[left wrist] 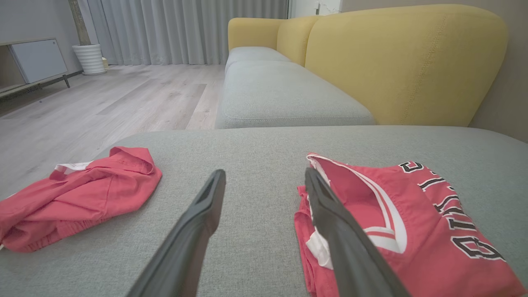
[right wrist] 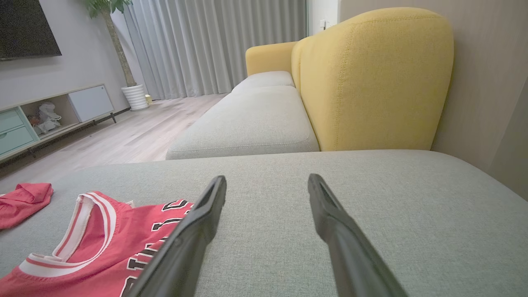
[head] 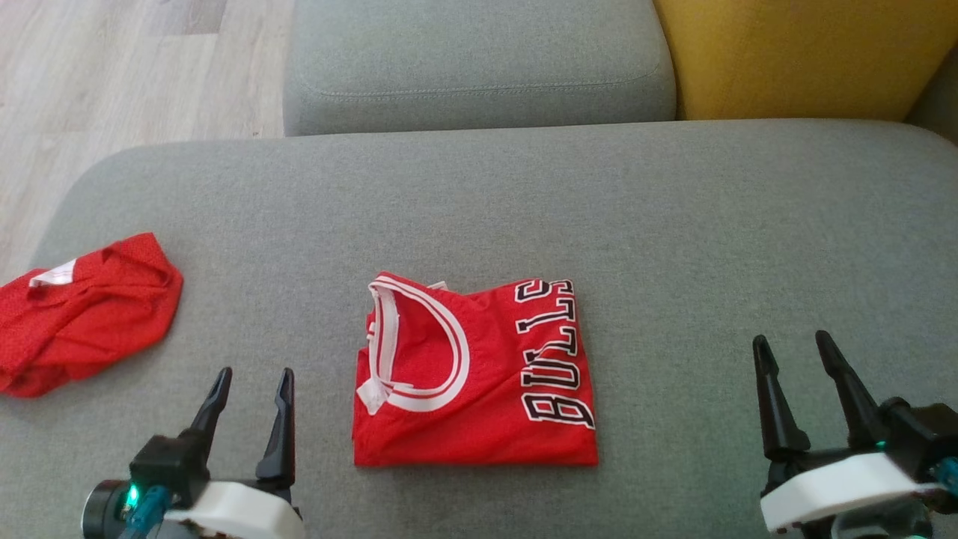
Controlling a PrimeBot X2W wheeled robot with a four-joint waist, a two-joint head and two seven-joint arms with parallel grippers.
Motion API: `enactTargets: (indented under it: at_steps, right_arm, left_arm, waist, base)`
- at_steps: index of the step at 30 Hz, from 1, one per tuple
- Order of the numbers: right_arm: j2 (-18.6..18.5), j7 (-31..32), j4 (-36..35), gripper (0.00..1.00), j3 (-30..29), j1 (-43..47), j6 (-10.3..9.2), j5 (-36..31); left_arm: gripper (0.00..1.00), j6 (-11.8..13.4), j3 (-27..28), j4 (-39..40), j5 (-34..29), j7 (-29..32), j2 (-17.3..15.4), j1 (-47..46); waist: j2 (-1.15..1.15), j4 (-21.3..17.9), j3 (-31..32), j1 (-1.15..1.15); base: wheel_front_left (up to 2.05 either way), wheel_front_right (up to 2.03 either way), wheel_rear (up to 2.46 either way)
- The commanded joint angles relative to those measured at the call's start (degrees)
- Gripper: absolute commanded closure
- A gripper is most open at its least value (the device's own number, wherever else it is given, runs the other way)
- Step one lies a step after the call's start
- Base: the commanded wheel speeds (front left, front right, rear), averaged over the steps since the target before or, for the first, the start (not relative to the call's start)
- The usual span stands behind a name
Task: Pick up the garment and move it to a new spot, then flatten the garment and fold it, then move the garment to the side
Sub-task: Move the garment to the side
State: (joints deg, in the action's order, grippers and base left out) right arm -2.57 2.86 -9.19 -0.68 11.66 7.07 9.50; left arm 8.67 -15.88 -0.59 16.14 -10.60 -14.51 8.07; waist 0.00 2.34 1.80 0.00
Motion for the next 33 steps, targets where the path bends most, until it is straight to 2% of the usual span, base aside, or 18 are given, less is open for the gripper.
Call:
enactTargets:
  at_steps: [1,17,28,33]
  right_arm:
    - [-0.3,-0.1,-2.2,0.00,1.0,-1.7,0.42,-0.2]
    - [-0.3,0.4,1.0,0.00,2.0,-3.6,0.42,0.9]
    - [-0.4,2.1,16.6,0.00,10.7,-15.1,0.42,1.4]
    - [-0.4,4.7,26.4,0.00,11.5,-19.7,0.42,1.0]
  left_arm:
    - [0.00,0.6,2.0,2.0,0.0,-0.1,-1.2,-2.5]
    - [0.00,0.8,1.3,2.4,0.2,0.0,-1.2,-4.0]
    - [0.00,-1.1,0.3,0.6,0.7,-1.9,-0.4,-9.2]
    - [0.00,-1.8,0.0,-0.9,1.0,-3.0,0.9,-11.8]
  waist:
    - [0.00,0.0,0.0,0.00]
    - [0.00,0.6,-0.9,0.00]
    - [0.00,5.8,-5.9,0.00]
    - [0.00,8.3,-8.7,0.00]
  base:
    - [0.00,0.00,0.00]
    - [0.00,0.00,0.00]
    - [0.00,0.00,0.00]
    - [0.00,0.00,0.00]
